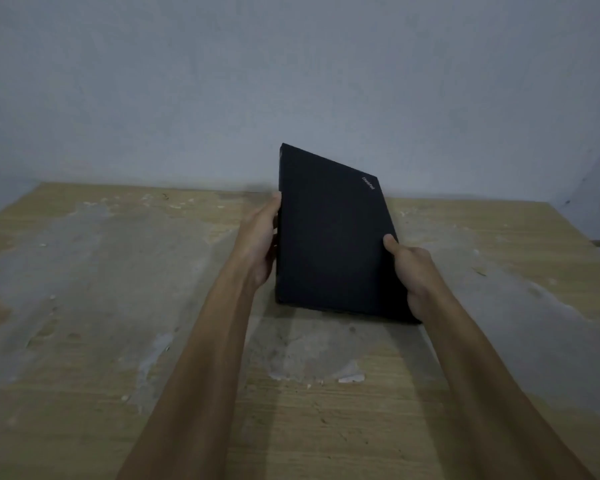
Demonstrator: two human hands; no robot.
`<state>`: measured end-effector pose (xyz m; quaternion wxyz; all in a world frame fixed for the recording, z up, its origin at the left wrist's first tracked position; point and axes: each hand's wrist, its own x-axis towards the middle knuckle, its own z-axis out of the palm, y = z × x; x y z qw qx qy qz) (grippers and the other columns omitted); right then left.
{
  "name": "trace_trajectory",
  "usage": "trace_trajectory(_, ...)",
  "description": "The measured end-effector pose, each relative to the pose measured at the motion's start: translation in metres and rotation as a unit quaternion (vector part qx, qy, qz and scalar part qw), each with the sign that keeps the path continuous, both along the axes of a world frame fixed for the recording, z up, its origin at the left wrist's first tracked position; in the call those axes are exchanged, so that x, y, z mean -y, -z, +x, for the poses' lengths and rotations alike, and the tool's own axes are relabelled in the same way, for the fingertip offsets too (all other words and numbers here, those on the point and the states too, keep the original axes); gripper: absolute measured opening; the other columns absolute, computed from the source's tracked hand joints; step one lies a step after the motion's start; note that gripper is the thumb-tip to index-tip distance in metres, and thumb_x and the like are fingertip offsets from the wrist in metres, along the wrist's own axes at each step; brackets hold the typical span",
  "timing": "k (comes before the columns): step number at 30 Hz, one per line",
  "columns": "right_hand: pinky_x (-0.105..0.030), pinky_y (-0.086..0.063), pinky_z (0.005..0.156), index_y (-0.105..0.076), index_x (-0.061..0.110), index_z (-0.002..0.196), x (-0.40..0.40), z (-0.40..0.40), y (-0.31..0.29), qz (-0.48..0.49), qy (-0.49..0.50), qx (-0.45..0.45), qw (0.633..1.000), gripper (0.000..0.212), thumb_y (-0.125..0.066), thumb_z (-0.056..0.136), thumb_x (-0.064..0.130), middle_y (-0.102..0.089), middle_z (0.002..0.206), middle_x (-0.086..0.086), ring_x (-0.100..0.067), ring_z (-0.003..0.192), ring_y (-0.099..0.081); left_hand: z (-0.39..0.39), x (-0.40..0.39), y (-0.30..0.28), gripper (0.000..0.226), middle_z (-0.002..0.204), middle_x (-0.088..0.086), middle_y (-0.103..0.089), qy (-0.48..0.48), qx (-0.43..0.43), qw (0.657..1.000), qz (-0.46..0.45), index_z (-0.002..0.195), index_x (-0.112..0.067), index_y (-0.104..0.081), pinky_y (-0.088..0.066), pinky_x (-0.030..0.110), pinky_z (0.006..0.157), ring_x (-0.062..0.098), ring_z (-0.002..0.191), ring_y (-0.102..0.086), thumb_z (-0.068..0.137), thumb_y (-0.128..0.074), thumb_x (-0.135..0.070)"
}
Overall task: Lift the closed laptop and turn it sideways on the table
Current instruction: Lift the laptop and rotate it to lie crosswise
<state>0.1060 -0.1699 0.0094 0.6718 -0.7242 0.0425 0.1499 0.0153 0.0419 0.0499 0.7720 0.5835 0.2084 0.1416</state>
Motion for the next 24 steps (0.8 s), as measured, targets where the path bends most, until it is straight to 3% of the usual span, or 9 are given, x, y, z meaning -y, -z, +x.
trace_trajectory(3,-0.03,-0.055,0.069,-0.067,0.017,0.112,-0.011,-0.008,-0.005,0.043,0.011,-0.029,0.999,0.03,-0.054,0.103,0.043,-0.073,0.104,0.003,-0.02,0.095,-0.07,-0.007,-0.004,-0.004,0.05,0.111,0.005,-0.082,0.06,-0.006,0.996,-0.06,0.112,-0.019,-0.081,-0.064,0.036,0.074,0.025,0.101,-0.078,0.096,-0.058,-0.06)
trace_trajectory(6,-0.039,-0.058,0.084,-0.064,0.013,0.129,-0.022,-0.018,-0.009,0.095,0.044,-0.034,0.994,0.04,-0.051,0.105,0.042,-0.071,0.112,0.001,-0.024,0.102,-0.069,-0.011,-0.013,-0.005,0.064,0.131,0.01,-0.073,0.124,0.052,0.986,-0.104,0.13,-0.016,-0.072,-0.058,0.042,0.094,0.027,0.119,-0.07,0.098,-0.049,-0.066)
trace_trajectory(11,-0.041,-0.055,0.096,-0.062,0.013,0.134,-0.036,-0.031,-0.018,0.16,0.115,-0.018,0.98,0.04,-0.048,0.107,0.039,-0.068,0.117,0.002,-0.019,0.105,-0.066,-0.013,-0.01,-0.001,0.099,0.146,0.017,-0.061,0.144,0.175,0.942,-0.247,0.141,-0.006,-0.063,-0.047,0.048,0.111,0.034,0.135,-0.057,0.086,-0.042,-0.086)
trace_trajectory(14,-0.04,-0.056,0.094,-0.061,0.014,0.133,-0.04,-0.034,-0.022,0.197,0.146,-0.011,0.969,0.038,-0.046,0.108,0.037,-0.069,0.119,0.002,-0.019,0.106,-0.067,-0.009,0.011,-0.004,0.091,0.148,0.015,-0.06,0.124,0.235,0.927,-0.263,0.142,-0.008,-0.061,-0.048,0.047,0.11,0.032,0.136,-0.056,0.091,-0.041,-0.08)
trace_trajectory(18,-0.029,-0.056,0.071,-0.06,0.023,0.116,-0.042,-0.038,-0.024,0.228,0.173,0.0,0.958,0.025,-0.043,0.108,0.038,-0.069,0.107,0.007,-0.013,0.094,-0.068,-0.002,0.052,-0.001,0.061,0.137,0.01,-0.07,0.086,0.178,0.967,-0.159,0.138,-0.012,-0.064,-0.057,0.04,0.097,0.027,0.126,-0.066,0.094,-0.064,-0.055)
trace_trajectory(21,-0.034,-0.059,0.073,-0.059,0.024,0.112,-0.043,-0.042,-0.025,0.241,0.182,0.001,0.953,0.023,-0.042,0.108,0.039,-0.071,0.107,0.004,-0.016,0.095,-0.071,0.004,0.068,0.007,0.045,0.126,0.012,-0.075,0.037,0.143,0.98,-0.13,0.13,-0.008,-0.069,-0.06,0.041,0.092,0.03,0.116,-0.071,0.089,-0.075,-0.025)
trace_trajectory(24,-0.041,-0.059,0.09,-0.058,0.02,0.122,-0.046,-0.046,-0.025,0.217,0.156,0.03,0.963,0.029,-0.041,0.109,0.039,-0.072,0.118,-0.001,-0.018,0.104,-0.071,0.005,0.063,0.005,0.041,0.124,0.016,-0.075,0.01,0.166,0.972,-0.167,0.126,-0.004,-0.071,-0.062,0.037,0.081,0.03,0.107,-0.073,0.087,-0.071,-0.016)
